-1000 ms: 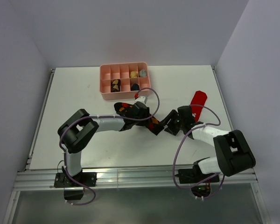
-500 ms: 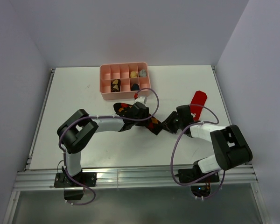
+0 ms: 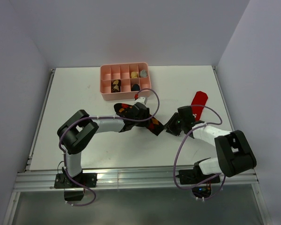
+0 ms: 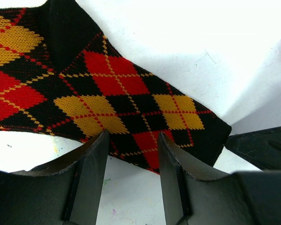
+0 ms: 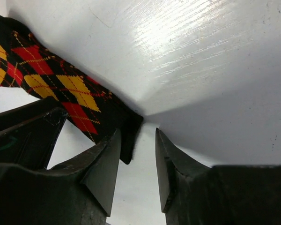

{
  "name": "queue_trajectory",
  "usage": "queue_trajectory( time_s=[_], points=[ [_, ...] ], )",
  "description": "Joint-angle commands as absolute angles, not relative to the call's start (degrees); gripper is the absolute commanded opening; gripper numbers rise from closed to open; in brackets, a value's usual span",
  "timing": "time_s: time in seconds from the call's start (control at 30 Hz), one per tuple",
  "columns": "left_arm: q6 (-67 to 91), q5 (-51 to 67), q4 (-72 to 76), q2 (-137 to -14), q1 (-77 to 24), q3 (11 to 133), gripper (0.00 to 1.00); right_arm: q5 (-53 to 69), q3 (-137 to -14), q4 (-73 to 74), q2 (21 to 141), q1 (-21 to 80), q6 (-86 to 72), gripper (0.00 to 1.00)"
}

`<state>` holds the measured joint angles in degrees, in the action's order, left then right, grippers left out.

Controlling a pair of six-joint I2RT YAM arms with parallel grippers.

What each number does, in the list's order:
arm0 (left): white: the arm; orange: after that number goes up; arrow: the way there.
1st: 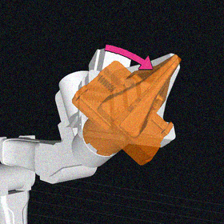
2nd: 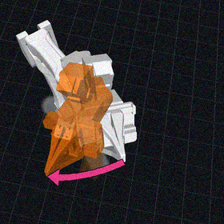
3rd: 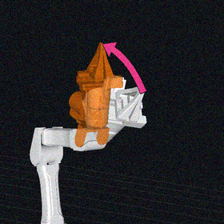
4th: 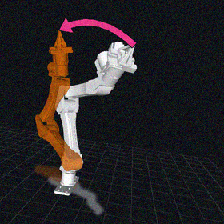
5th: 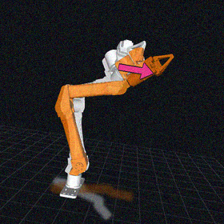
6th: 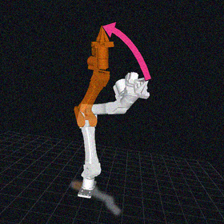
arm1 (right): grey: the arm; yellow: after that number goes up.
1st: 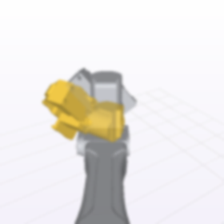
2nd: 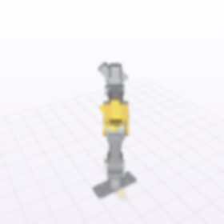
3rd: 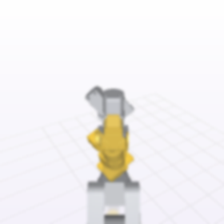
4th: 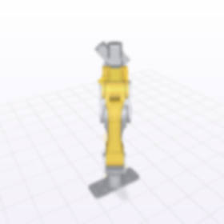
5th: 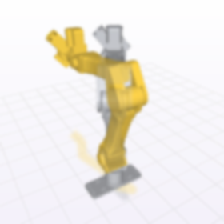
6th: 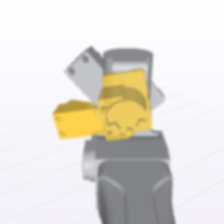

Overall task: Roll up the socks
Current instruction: Roll the sock at the center of the board.

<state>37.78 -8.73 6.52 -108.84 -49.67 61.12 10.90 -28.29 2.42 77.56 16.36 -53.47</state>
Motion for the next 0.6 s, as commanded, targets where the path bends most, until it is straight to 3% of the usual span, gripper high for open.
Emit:
queue_trajectory(
  time_s=[0.0,0.13,0.57],
  points=[
    [38.3,-7.1,3.0,-108.7,-49.4,59.4,0.52,7.2,-28.9,3.9,77.6,16.4,-52.7,0.45],
    [38.3,-6.7,2.9,-109.0,-49.4,59.7,0.51,8.7,-27.9,0.2,79.3,16.4,-53.7,0.49],
    [38.1,-6.2,3.1,-109.0,-49.4,59.7,0.5,7.8,-29.8,-1.4,81.4,16.4,-51.3,0.49]
  ],
)
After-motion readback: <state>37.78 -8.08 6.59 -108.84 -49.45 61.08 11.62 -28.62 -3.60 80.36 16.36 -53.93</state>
